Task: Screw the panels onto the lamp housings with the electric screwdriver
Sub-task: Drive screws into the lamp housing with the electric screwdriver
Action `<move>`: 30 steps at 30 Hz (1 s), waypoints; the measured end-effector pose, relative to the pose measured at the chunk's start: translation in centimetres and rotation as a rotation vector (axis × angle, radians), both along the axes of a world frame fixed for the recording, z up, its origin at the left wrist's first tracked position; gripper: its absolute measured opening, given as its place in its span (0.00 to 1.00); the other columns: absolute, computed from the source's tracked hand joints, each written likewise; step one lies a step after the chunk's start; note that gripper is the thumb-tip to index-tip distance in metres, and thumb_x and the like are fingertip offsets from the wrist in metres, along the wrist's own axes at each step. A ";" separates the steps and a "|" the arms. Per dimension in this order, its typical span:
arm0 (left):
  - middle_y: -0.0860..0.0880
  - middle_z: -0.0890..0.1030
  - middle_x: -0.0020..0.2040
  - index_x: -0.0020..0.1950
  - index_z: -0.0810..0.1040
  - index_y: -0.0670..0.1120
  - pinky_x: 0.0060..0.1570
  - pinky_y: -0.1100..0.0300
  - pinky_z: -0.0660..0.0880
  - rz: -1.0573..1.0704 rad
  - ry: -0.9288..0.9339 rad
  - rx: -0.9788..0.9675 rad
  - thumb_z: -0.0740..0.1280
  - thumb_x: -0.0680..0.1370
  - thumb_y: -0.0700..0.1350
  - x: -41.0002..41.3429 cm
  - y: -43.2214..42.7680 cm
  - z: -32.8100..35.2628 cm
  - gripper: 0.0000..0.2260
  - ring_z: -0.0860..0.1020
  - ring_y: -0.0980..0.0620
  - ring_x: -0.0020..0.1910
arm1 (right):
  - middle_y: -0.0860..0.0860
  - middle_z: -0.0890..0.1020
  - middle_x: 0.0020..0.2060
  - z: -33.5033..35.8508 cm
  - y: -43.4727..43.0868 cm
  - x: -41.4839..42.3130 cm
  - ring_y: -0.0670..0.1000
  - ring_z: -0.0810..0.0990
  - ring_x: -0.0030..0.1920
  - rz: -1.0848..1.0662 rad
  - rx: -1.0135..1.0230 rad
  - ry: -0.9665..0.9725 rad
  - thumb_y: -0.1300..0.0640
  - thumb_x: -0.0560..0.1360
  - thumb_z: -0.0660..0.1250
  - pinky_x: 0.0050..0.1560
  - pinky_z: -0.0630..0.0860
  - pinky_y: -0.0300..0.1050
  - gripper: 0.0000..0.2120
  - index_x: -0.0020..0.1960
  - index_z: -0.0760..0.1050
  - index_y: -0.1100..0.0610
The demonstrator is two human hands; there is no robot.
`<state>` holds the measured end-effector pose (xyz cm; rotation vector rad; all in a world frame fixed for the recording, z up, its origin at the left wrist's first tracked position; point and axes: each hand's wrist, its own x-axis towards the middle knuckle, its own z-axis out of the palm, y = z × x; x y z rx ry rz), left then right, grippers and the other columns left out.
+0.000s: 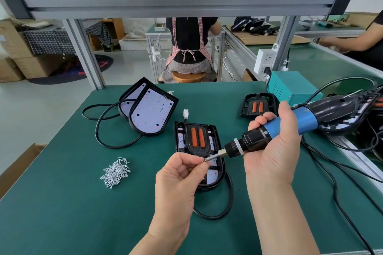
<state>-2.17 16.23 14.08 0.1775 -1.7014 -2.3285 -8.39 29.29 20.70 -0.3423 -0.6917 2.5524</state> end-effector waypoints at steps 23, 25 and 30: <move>0.54 0.80 0.41 0.60 0.79 0.59 0.48 0.68 0.73 0.189 0.372 -0.680 0.71 0.73 0.37 0.2 -0.3 -0.8 0.21 0.77 0.54 0.41 | 0.49 0.77 0.35 -0.8 -0.1 0.2 0.47 0.75 0.32 -0.002 0.047 -0.004 0.57 0.77 0.72 0.34 0.75 0.39 0.07 0.51 0.75 0.53; 0.56 0.80 0.41 0.61 0.78 0.58 0.48 0.70 0.73 0.226 0.406 -0.737 0.70 0.73 0.36 0.2 -0.3 -0.8 0.22 0.77 0.56 0.41 | 0.49 0.78 0.33 -1.0 0.0 0.1 0.46 0.76 0.31 -0.010 0.027 -0.024 0.57 0.77 0.73 0.33 0.75 0.38 0.08 0.52 0.75 0.53; 0.55 0.80 0.42 0.62 0.77 0.57 0.49 0.67 0.74 0.204 0.368 -0.734 0.73 0.73 0.33 0.1 -0.4 -1.1 0.25 0.78 0.55 0.42 | 0.49 0.77 0.32 -1.5 0.1 -0.3 0.46 0.76 0.30 -0.006 0.002 -0.062 0.57 0.76 0.73 0.32 0.75 0.38 0.11 0.56 0.74 0.55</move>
